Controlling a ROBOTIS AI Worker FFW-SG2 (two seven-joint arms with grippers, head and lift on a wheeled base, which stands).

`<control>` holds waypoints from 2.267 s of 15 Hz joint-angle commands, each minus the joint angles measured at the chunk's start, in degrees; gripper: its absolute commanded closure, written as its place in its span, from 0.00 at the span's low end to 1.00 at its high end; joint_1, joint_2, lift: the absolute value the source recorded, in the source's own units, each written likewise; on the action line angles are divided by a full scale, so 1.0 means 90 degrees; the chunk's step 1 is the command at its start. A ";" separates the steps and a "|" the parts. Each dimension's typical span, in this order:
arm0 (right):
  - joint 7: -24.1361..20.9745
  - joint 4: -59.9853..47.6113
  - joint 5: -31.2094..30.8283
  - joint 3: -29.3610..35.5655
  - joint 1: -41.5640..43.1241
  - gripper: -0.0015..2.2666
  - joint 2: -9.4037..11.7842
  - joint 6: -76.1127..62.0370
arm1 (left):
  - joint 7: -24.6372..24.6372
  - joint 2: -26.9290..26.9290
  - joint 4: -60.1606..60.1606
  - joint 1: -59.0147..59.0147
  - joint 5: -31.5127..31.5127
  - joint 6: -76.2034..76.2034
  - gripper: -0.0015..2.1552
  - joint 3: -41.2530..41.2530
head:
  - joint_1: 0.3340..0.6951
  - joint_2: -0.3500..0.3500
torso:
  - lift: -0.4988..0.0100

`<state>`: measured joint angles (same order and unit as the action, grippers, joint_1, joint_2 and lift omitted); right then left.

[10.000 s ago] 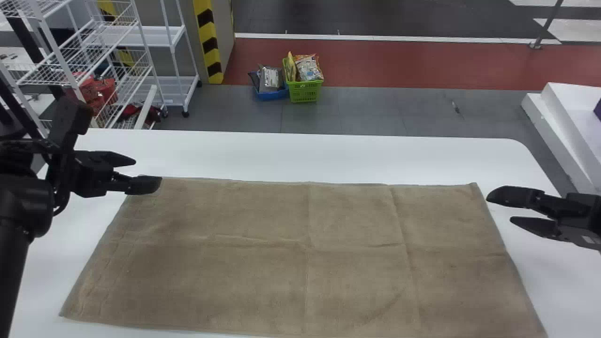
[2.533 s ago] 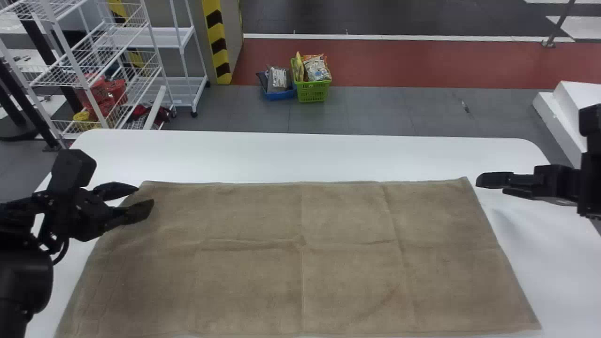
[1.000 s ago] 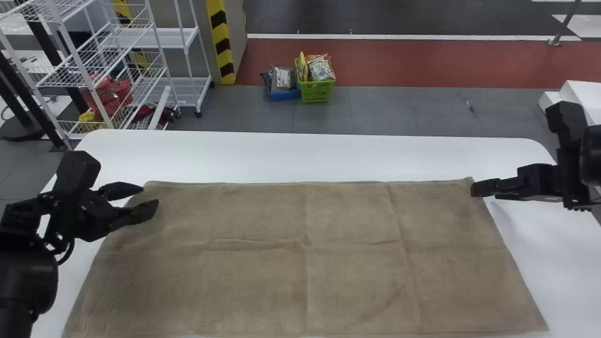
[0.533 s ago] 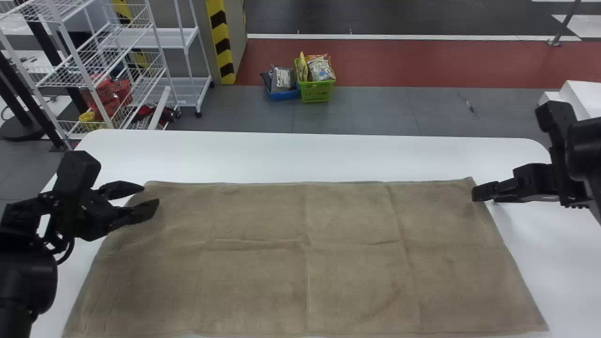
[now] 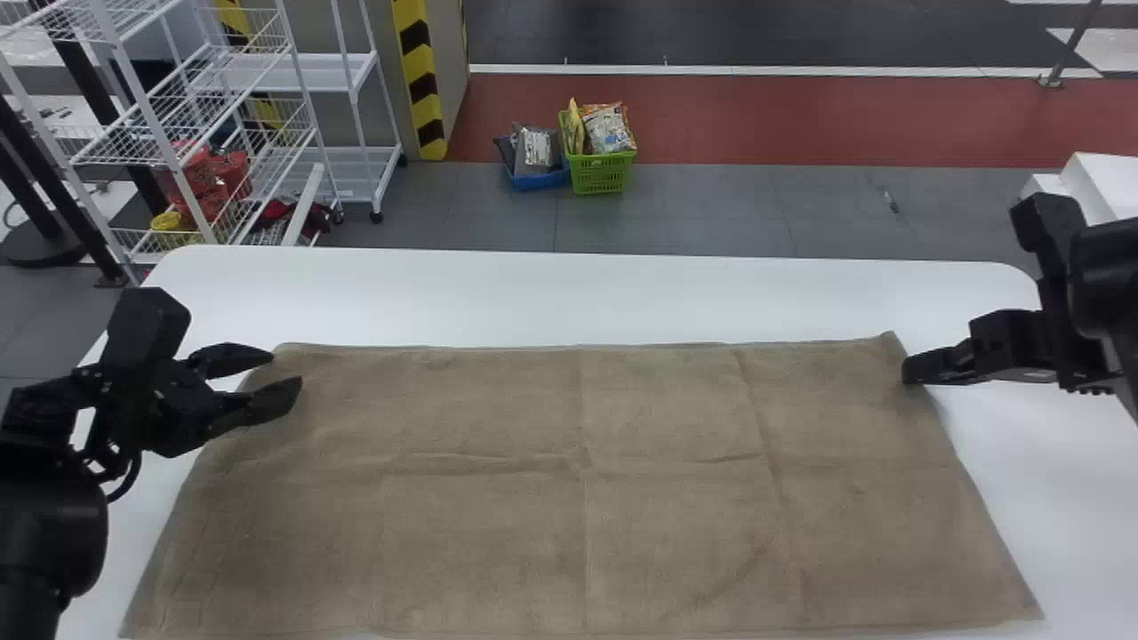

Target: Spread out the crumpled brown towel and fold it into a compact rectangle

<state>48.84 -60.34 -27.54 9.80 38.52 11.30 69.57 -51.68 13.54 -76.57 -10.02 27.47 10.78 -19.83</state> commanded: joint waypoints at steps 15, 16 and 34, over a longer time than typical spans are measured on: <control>0.2981 -0.4604 -0.0475 -0.0083 -0.3304 0.42 0.0482 -0.0761 | -0.0713 0.0088 -0.0349 0.1065 -0.1216 -0.1827 0.29 -0.1009 | 1.00 0.65 | 0.73; 0.3128 -0.4731 -0.0494 -0.0005 -0.3401 0.42 0.0541 -0.0761 | -0.0713 0.0097 -0.0378 0.1123 -0.1235 -0.1924 0.29 -0.1009 | 1.00 0.66 | 0.73; 0.3276 -0.5571 -0.0416 0.0649 -0.4026 0.40 0.0639 -0.0214 | -0.0352 -0.0157 -0.0525 0.0342 -0.0620 -0.0987 0.14 -0.0248 | 1.00 0.54 | 0.73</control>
<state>78.13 -110.50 -31.40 15.15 1.96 17.18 65.71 -55.09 12.81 -81.74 -5.53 20.01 1.57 -23.22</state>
